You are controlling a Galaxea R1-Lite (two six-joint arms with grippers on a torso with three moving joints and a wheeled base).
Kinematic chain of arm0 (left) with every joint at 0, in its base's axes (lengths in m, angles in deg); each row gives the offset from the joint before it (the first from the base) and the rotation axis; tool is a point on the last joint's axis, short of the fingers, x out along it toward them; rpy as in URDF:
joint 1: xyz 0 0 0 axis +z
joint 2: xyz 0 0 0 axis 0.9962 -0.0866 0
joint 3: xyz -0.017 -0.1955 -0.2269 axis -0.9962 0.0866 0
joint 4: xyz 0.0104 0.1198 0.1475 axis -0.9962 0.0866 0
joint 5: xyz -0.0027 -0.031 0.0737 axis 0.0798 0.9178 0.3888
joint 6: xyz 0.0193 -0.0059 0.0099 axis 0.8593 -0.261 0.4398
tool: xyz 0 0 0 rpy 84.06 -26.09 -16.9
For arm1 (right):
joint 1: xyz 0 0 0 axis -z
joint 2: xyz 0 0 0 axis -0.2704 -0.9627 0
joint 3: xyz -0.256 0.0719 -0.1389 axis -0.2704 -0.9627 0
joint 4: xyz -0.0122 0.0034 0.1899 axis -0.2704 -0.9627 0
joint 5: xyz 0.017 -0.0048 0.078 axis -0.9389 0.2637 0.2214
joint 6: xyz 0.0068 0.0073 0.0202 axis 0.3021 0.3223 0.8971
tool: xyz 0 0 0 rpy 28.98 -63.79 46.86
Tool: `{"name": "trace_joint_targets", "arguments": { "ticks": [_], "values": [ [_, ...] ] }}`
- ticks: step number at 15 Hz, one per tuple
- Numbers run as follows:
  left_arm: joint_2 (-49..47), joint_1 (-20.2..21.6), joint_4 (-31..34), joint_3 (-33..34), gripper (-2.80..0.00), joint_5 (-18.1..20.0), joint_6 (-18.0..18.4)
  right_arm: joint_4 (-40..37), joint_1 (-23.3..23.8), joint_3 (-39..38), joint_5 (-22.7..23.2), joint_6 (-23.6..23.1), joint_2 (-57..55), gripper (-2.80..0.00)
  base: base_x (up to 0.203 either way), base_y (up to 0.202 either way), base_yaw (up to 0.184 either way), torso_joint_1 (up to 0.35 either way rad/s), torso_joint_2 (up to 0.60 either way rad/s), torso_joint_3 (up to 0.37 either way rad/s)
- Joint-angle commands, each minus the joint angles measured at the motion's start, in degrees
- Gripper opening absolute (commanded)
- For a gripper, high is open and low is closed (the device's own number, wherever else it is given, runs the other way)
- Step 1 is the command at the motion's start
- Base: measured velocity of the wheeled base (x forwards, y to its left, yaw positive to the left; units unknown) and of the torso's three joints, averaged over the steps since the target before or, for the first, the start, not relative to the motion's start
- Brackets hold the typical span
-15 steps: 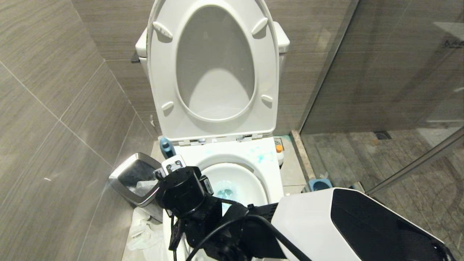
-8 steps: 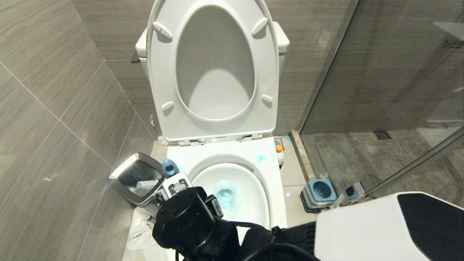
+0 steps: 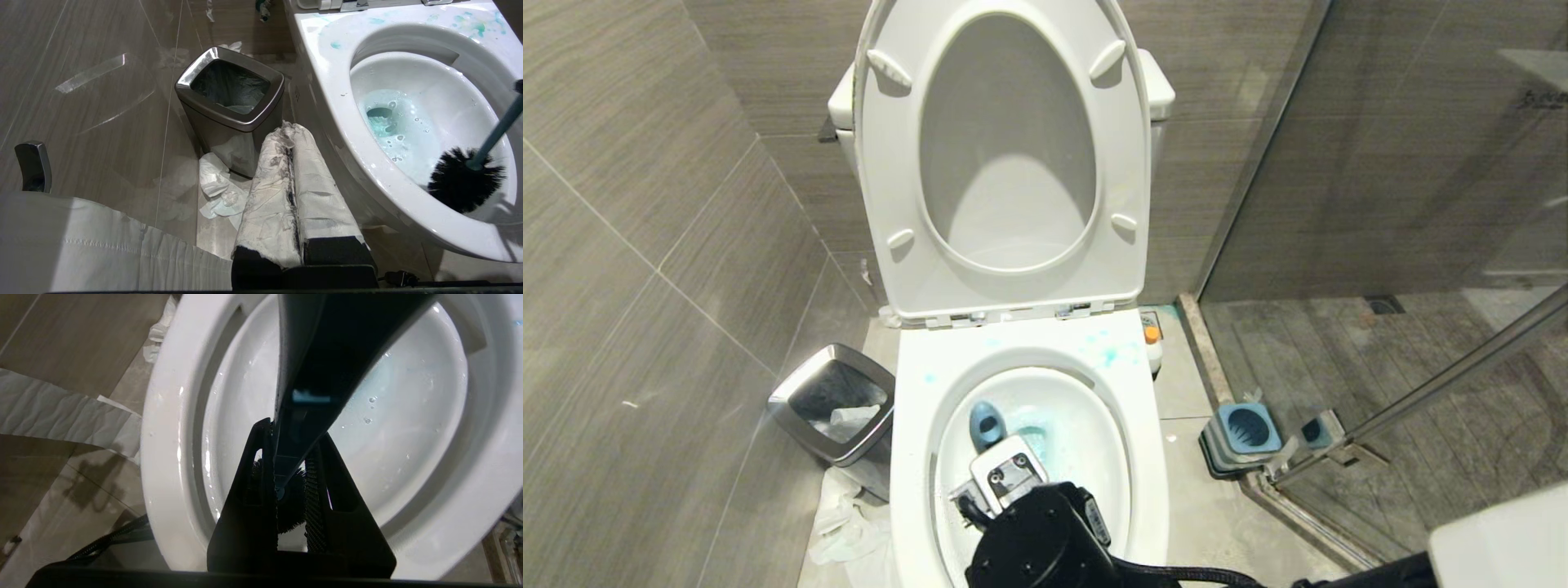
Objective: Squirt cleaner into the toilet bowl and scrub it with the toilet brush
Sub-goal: Scrub the toilet bowl
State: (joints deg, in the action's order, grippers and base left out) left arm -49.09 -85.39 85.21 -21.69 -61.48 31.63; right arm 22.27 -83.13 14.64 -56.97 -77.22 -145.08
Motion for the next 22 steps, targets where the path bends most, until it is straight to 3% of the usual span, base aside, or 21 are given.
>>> {"name": "trace_joint_targets", "arguments": {
  "ticks": [1,11,16,22],
  "values": [
    [0.0,0.0,0.0,0.0,-2.8,0.0,0.1,2.6,0.5,-5.4,-0.4,0.1,4.1,-2.8,0.0,0.0,0.0,0.0,0.0,0.0],
    [0.0,0.0,0.0,0.0,-2.8,0.0,0.1,3.0,15.5,-2.4,0.2,-2.5,4.1,-2.8,0.0,0.0,0.0,0.0,0.0,0.0],
    [0.0,0.0,0.0,0.0,-2.8,0.0,0.0,3.0,18.8,11.3,1.5,-6.1,-3.9,-2.8,0.0,0.0,0.0,0.0,0.0,0.0],
    [0.0,0.0,0.0,0.0,-2.8,0.0,0.0,2.6,19.3,29.3,3.5,-10.5,-17.0,-2.8,0.0,0.0,0.0,0.0,0.0,0.0]
  ]
}}
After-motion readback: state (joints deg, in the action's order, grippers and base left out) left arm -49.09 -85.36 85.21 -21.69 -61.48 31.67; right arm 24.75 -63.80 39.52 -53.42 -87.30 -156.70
